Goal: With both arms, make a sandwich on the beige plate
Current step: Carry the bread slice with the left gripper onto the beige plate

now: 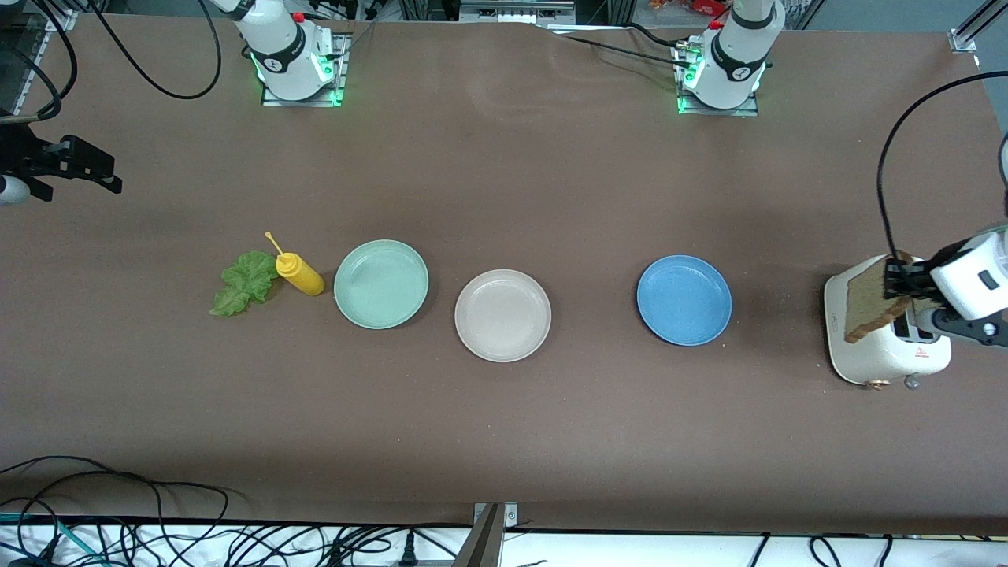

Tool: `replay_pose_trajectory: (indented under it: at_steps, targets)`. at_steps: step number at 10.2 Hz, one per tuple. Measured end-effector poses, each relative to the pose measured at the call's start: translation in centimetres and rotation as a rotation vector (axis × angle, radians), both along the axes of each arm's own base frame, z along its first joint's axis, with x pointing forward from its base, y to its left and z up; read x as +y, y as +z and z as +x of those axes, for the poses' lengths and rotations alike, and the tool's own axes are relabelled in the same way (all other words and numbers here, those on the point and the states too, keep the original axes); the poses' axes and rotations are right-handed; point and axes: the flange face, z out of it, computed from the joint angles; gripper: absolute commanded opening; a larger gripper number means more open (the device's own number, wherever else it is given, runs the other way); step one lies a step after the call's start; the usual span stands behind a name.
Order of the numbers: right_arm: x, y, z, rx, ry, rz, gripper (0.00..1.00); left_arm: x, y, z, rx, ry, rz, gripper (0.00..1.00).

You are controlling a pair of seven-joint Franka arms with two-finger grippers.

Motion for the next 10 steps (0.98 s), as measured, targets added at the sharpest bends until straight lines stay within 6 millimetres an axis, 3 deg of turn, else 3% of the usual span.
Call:
replay_pose_trajectory:
  at_steps: [3, 5, 10]
  targets:
    - [-0.1, 0.0, 0.0, 0.001, -0.002, 0.000, 1.00, -4.6, -1.6, 0.5, 0.034, 0.012, -0.160, 0.00]
    - [-0.4, 0.0, 0.0, 0.002, -0.008, 0.000, 1.00, -10.3, -4.2, 0.7, 0.094, 0.007, -0.260, 0.00]
    - [-1.6, -0.3, -0.3, 0.026, -0.026, 0.002, 1.00, -24.2, -12.7, 0.9, 0.222, 0.094, -0.450, 0.00]
